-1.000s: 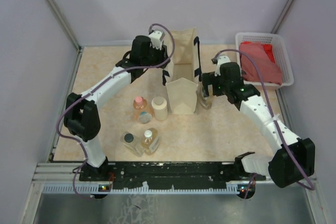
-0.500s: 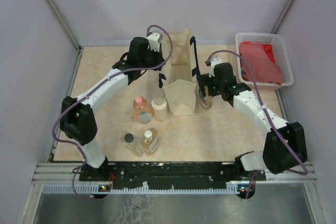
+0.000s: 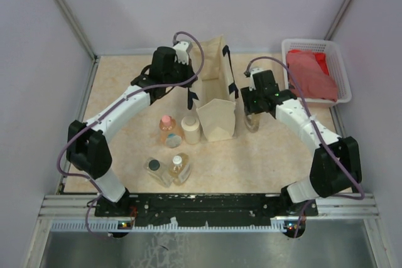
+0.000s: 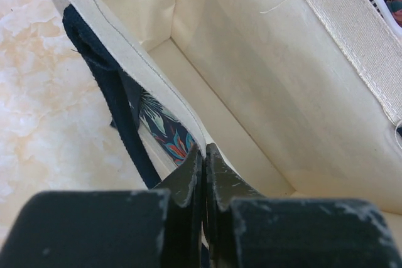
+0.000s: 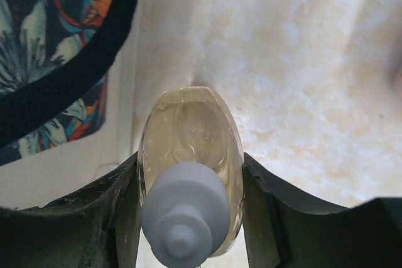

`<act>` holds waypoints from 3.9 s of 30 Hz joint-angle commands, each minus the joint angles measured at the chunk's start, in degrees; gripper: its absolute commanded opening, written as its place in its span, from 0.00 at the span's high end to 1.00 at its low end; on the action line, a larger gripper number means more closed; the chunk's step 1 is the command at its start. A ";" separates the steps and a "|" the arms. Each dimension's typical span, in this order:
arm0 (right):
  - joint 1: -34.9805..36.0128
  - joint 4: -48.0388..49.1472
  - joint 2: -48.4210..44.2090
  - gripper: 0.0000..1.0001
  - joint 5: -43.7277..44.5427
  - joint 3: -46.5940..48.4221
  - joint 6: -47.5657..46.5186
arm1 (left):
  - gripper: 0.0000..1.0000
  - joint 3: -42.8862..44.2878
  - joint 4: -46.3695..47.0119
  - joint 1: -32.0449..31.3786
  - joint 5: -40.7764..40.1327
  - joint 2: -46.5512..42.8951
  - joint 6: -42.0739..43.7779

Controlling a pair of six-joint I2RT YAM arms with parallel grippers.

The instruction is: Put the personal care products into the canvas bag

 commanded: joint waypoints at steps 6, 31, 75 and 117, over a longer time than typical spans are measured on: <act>0.07 -9.15 -1.02 1.00 14.00 31.68 -1.85 | 0.98 -1.02 0.67 -0.63 3.16 -1.61 -0.65; 14.25 13.26 9.55 1.00 -0.24 49.02 -1.20 | 0.98 -2.71 4.65 -1.90 9.69 -2.64 -4.48; 2.89 34.43 23.96 1.00 -22.63 24.92 -9.50 | 0.96 -6.93 2.49 -2.38 6.94 -8.06 -6.30; 5.79 8.67 -0.89 0.04 7.63 23.10 -2.50 | 0.01 -5.42 -4.81 -2.29 -0.39 -13.94 -1.55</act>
